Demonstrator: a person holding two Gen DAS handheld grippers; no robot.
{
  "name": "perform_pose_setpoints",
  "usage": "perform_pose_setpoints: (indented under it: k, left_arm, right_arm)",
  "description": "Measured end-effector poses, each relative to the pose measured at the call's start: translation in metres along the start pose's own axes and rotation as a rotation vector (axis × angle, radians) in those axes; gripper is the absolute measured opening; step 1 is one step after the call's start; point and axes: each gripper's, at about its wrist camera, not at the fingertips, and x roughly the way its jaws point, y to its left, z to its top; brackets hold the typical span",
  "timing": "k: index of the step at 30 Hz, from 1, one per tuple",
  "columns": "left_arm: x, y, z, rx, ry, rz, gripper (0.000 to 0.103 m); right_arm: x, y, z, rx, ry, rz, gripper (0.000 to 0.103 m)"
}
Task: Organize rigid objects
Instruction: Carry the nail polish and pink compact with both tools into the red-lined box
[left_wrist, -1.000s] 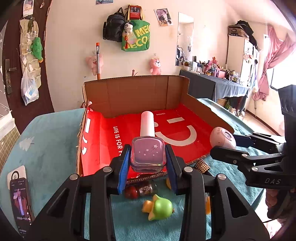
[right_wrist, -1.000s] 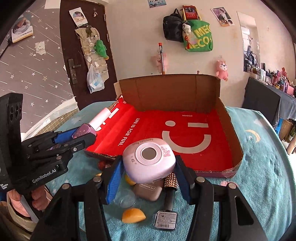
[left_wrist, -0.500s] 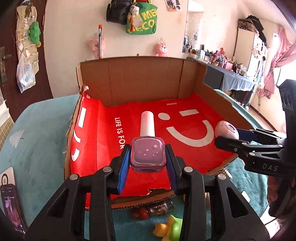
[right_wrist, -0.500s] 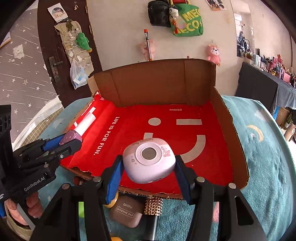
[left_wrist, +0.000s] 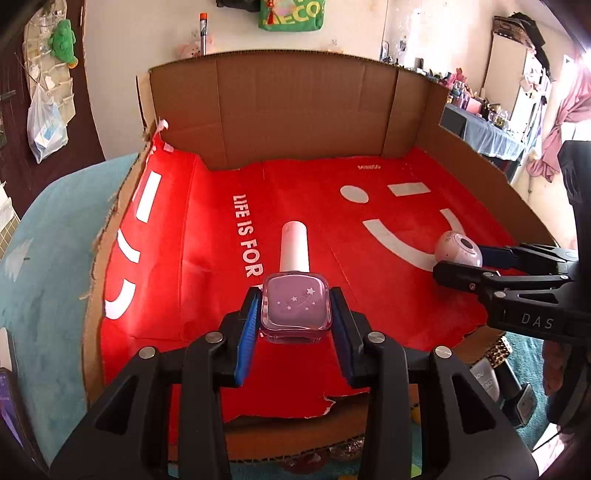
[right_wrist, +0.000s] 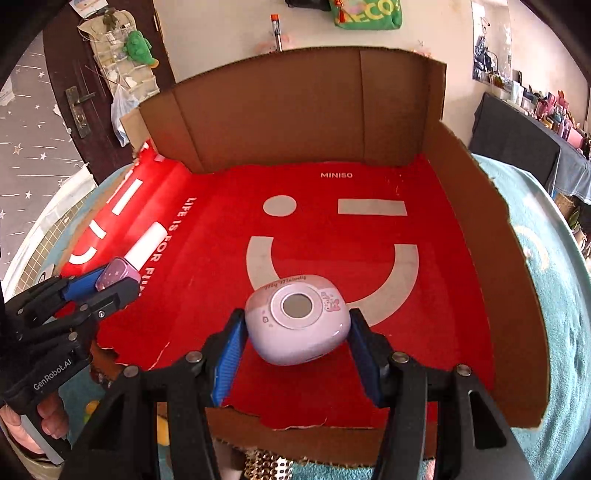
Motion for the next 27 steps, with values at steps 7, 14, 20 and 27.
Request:
perform_pose_setpoints:
  k: [7, 14, 20, 27]
  left_arm:
    - [0.014, 0.004, -0.001, -0.016, 0.037, -0.003, 0.034]
    - [0.014, 0.004, 0.0, -0.016, 0.035, -0.001, 0.034]
    - [0.015, 0.005, 0.0, -0.017, 0.036, -0.002, 0.034]
    - [0.015, 0.005, 0.0, -0.017, 0.035, -0.001, 0.034]
  right_arm:
    - [0.01, 0.0, 0.002, -0.014, 0.005, -0.029, 0.057]
    - [0.015, 0.006, 0.002, -0.059, 0.011, -0.089, 0.058]
    - [0.015, 0.007, 0.003, -0.064, 0.022, -0.099, 0.058]
    - [0.016, 0.007, 0.004, -0.056, 0.021, -0.095, 0.058]
